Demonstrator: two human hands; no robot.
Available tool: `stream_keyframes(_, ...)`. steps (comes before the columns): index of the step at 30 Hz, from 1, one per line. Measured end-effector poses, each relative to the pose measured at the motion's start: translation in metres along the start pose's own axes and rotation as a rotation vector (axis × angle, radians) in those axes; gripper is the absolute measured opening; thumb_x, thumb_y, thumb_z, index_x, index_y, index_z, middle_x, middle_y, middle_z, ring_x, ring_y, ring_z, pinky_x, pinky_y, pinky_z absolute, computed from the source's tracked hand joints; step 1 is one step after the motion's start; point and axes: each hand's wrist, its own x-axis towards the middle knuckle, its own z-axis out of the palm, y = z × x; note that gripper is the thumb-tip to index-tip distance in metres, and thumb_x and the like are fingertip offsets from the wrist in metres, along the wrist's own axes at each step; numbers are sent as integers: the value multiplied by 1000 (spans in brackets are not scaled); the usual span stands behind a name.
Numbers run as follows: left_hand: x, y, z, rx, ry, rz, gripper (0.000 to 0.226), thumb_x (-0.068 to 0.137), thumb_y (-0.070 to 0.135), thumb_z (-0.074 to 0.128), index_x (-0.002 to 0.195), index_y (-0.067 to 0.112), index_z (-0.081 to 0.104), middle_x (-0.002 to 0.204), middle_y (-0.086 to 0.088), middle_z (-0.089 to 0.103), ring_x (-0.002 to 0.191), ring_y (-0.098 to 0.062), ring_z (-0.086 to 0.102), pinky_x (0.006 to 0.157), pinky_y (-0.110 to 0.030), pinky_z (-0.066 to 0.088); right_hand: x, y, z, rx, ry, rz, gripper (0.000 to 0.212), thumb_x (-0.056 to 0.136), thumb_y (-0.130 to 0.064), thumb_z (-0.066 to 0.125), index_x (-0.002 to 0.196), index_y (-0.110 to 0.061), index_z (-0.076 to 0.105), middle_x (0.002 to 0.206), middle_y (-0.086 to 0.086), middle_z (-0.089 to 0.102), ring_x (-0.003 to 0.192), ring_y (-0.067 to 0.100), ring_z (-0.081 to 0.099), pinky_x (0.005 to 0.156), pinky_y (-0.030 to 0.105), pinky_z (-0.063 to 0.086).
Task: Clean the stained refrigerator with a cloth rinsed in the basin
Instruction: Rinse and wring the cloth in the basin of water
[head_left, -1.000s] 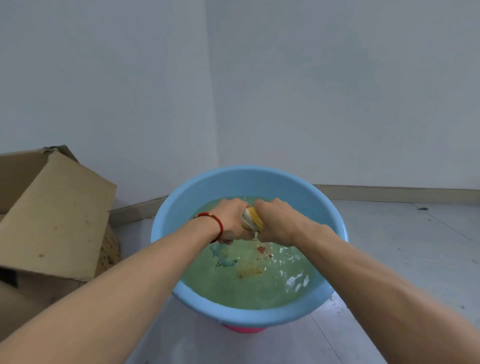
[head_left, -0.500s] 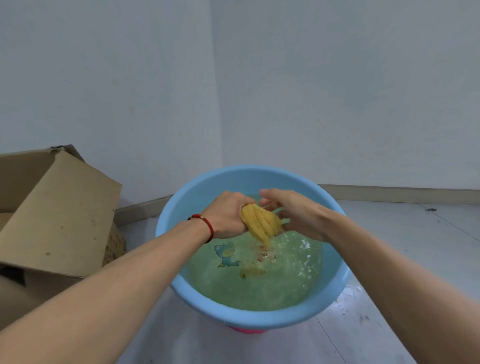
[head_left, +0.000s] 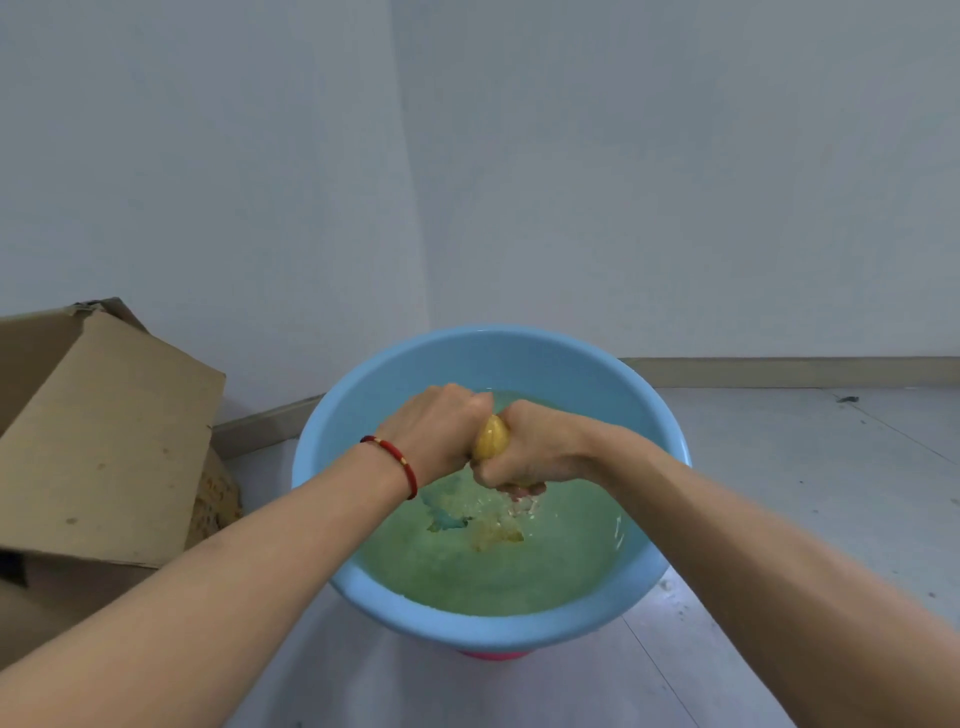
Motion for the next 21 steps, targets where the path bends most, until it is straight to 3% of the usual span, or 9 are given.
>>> stream_keyframes(4, 4, 7, 2, -59, -142, -194, 22, 78, 1, 57, 67, 17, 46, 67, 0, 48, 74, -29, 57, 58, -33, 39, 7, -8, 8, -441, 175, 0, 19, 77, -21, 72, 69, -16, 56, 66, 5, 65, 57, 22, 60, 46, 23, 40)
stream_keyframes(6, 6, 11, 2, -94, -211, -242, 25, 82, 8, 61, 65, 18, 45, 66, 0, 46, 75, -27, 57, 58, -32, 38, 6, -10, 9, -609, 222, -46, 15, 84, -24, 75, 84, -17, 61, 77, -1, 60, 72, 26, 61, 58, 28, 42)
stream_keyframes(8, 8, 14, -2, -188, -288, -317, 27, 83, 16, 69, 66, 19, 48, 66, 0, 51, 67, -22, 54, 55, -29, 40, 5, -11, 12, -765, 285, -81, 23, 89, -26, 74, 107, -14, 66, 98, 6, 68, 89, 32, 67, 68, 33, 42)
stream_keyframes(10, 8, 11, -4, -387, -416, -414, 25, 82, 18, 76, 68, 15, 55, 61, -1, 54, 53, -18, 50, 48, -24, 40, 7, -12, 16, -868, 343, -126, 34, 92, -30, 72, 117, -10, 61, 112, 11, 70, 101, 37, 69, 69, 36, 40)
stream_keyframes(12, 7, 6, -5, -624, -528, -493, 17, 82, 8, 74, 74, 10, 59, 55, -3, 48, 47, -18, 42, 47, -24, 39, 10, -12, 19, -898, 350, -149, 36, 94, -29, 71, 119, -8, 57, 114, 11, 70, 104, 38, 68, 68, 37, 39)
stream_keyframes(14, 6, 6, -6, -711, -529, -515, 10, 79, 3, 72, 80, 8, 63, 58, -6, 47, 50, -21, 41, 49, -28, 42, 11, -13, 17, -878, 318, -149, 33, 92, -24, 73, 117, -8, 59, 110, 10, 70, 101, 36, 68, 67, 37, 39)
stream_keyframes(17, 8, 14, -7, -441, -376, -492, 16, 78, 15, 76, 74, 10, 61, 68, -5, 58, 62, -26, 57, 57, -32, 53, 10, -16, 4, -768, 182, -44, 37, 86, -26, 78, 110, -13, 54, 90, 1, 58, 89, 30, 64, 66, 35, 40)
stream_keyframes(19, 7, 19, -5, -238, -220, -418, 18, 80, 12, 69, 69, 13, 54, 71, -6, 56, 73, -32, 60, 57, -35, 49, 7, -15, -8, -475, -1, 65, 29, 82, -29, 75, 95, -16, 53, 77, -2, 52, 73, 24, 55, 64, 33, 40)
stream_keyframes(21, 3, 17, -1, -135, -74, -289, 13, 80, 4, 62, 72, 11, 56, 75, -9, 57, 77, -36, 59, 59, -38, 46, -1, -8, -25, 23, -173, 88, 13, 77, -27, 66, 77, -16, 61, 73, 4, 55, 71, 27, 54, 66, 35, 46)
